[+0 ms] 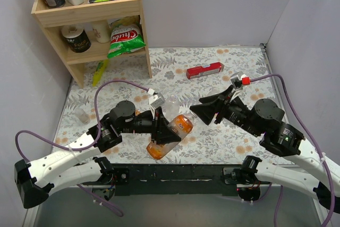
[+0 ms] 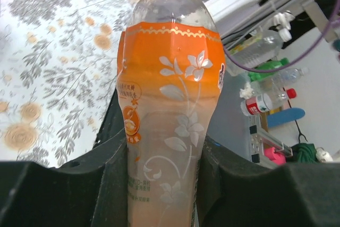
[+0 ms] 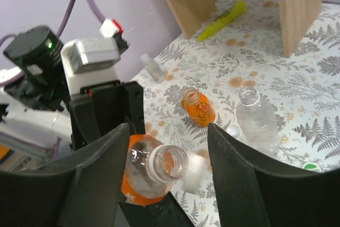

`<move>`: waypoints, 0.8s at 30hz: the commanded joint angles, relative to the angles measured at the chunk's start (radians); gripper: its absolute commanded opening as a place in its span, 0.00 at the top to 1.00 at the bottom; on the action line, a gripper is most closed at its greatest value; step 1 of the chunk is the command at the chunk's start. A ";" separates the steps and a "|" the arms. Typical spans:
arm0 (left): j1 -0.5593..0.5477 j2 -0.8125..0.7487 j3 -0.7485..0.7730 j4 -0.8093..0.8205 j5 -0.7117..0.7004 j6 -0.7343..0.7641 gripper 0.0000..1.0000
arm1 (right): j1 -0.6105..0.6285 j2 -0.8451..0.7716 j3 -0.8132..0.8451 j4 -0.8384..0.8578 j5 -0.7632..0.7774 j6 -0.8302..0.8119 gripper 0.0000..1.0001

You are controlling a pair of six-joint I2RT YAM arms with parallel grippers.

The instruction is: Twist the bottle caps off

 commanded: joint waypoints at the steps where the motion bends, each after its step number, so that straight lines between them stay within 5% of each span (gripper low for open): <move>1: 0.007 -0.018 0.029 -0.120 -0.093 0.037 0.92 | -0.004 -0.006 0.051 -0.002 0.157 0.087 0.29; 12: 0.008 -0.017 0.058 -0.208 -0.248 0.092 0.91 | -0.005 -0.021 0.010 -0.197 0.295 0.319 0.27; 17: 0.011 -0.044 0.085 -0.226 -0.329 0.081 0.91 | -0.005 0.009 -0.020 -0.343 0.287 0.307 0.29; 24: 0.056 0.003 0.226 -0.278 -0.374 0.118 0.91 | -0.001 0.055 -0.143 -0.288 0.191 0.258 0.35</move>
